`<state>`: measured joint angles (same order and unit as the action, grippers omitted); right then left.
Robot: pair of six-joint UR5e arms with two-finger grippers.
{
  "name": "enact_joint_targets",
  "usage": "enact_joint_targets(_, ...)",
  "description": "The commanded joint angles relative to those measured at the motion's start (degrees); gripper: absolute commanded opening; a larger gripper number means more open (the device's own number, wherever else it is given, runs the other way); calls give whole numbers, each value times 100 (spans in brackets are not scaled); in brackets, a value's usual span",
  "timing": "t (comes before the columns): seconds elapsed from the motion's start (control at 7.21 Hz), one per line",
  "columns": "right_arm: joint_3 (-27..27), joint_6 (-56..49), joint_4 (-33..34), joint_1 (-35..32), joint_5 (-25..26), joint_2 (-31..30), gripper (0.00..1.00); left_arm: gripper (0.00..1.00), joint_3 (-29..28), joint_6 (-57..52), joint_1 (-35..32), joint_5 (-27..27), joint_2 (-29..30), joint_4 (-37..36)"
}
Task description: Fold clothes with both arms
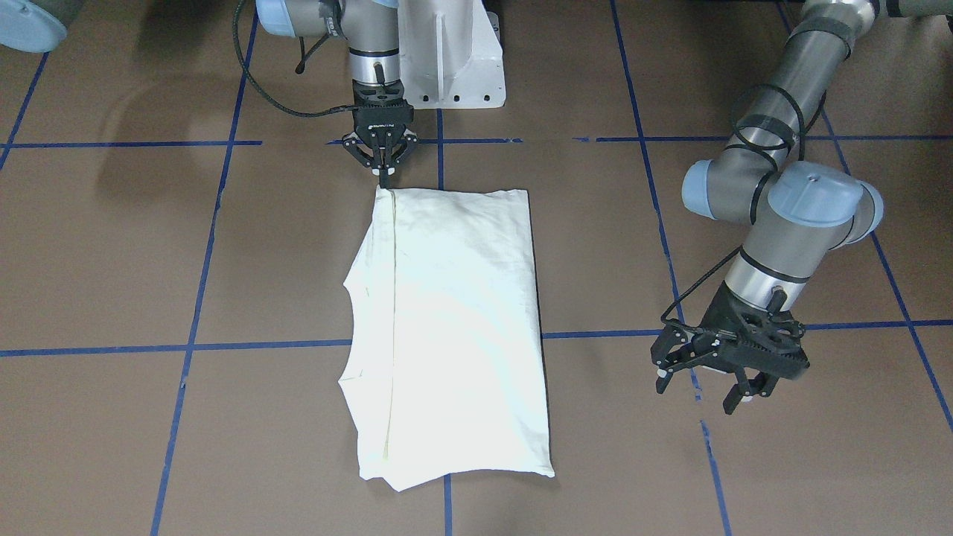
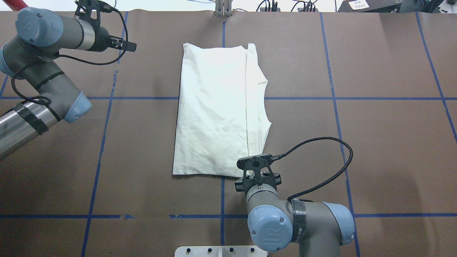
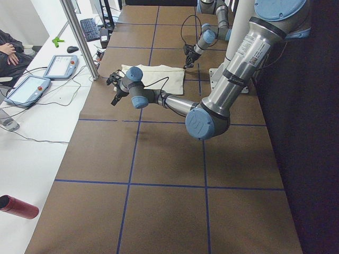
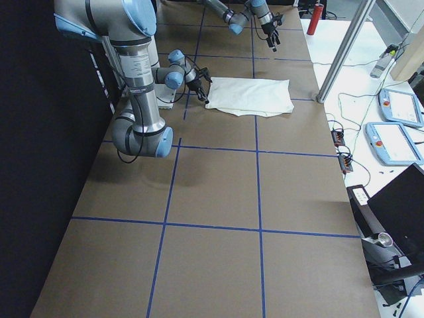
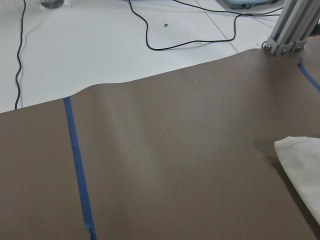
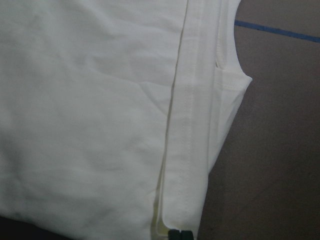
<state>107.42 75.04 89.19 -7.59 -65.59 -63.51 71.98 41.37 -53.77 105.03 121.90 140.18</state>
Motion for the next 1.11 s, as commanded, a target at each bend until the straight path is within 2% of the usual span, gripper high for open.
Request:
enact_joint_targets(0.0,217,342,-6,-163,-233,-256,0,100,0,3,7,0,0,0)
enact_joint_targets(0.14,531,884,-7,-146,-252,-546,0,100,-9,3,24,0,0,0)
enact_joint_targets(0.42,587,1939,-24,11,-305,-795,0,100,-9,11,33,0,0,0)
enact_joint_targets(0.83,552,2199,-24,126,-261,-812,0,100,-9,46,51,0,0,0)
enact_joint_targets(0.97,578,2199,-33,126,-261,-839,6,100,-9,47,60,0,0,0)
